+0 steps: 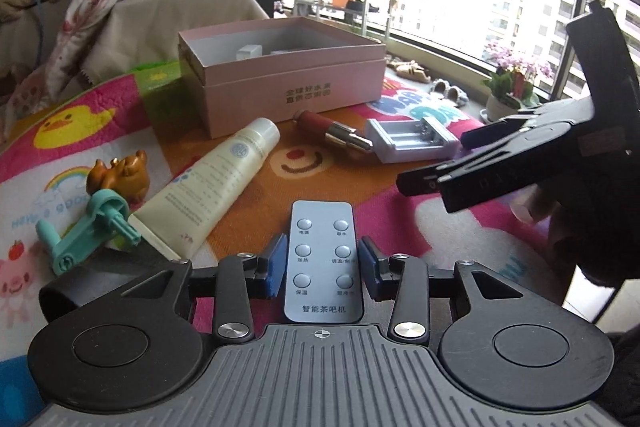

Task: Organize rigid objects
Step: 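Lift the remote with the left gripper while the right gripper grasps the black cylindrical cap, then lower the remote and black cap into the pink box and open both grippers, then grasp the white lotion tube with the left gripper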

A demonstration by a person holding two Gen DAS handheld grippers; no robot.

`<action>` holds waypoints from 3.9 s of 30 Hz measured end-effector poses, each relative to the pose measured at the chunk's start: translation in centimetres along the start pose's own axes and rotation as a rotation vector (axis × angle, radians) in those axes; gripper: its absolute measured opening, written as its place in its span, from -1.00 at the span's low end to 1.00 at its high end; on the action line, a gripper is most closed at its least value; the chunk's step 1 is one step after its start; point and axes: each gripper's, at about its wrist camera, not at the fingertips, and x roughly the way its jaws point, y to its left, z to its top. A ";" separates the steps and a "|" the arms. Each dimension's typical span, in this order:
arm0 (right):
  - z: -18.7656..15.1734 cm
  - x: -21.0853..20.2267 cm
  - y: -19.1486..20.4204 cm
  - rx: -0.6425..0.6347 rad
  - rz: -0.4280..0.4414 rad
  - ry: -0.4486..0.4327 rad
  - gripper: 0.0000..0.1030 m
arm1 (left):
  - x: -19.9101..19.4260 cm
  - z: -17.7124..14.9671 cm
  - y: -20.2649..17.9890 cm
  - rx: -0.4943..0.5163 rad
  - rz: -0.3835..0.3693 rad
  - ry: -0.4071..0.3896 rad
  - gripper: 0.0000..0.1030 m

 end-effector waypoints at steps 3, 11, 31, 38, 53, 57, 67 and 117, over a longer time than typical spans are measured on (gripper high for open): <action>0.1 -0.6 0.5 -0.010 -0.014 -0.018 0.99 | -1.5 -1.0 0.4 -0.006 -0.019 0.007 -0.16; 2.4 -3.0 6.1 -0.202 0.156 -0.110 0.99 | -7.1 -1.3 3.8 -0.150 -0.111 -0.024 -0.16; 0.6 -3.9 11.3 -0.301 0.253 -0.066 0.99 | -6.3 -3.2 11.0 -0.401 0.032 -0.034 -0.16; 0.9 -3.1 15.4 -0.360 0.323 -0.052 0.99 | -7.5 -3.8 12.0 -0.419 0.200 -0.022 -0.16; 1.0 -2.9 13.1 -0.352 0.253 0.002 -0.07 | -6.6 -3.2 6.9 -0.221 0.069 0.037 -0.16; 0.8 -4.8 9.3 -0.302 0.177 -0.027 -0.07 | -5.6 -2.0 4.4 -0.165 -0.025 0.046 -0.16; 5.6 -6.5 1.4 -0.159 0.022 -0.225 -0.07 | -1.4 9.1 4.8 -0.098 -0.065 -0.160 -0.16; 2.2 -1.0 5.3 -0.226 0.025 -0.099 0.53 | 0.5 1.1 11.8 -0.472 -0.025 -0.088 -0.08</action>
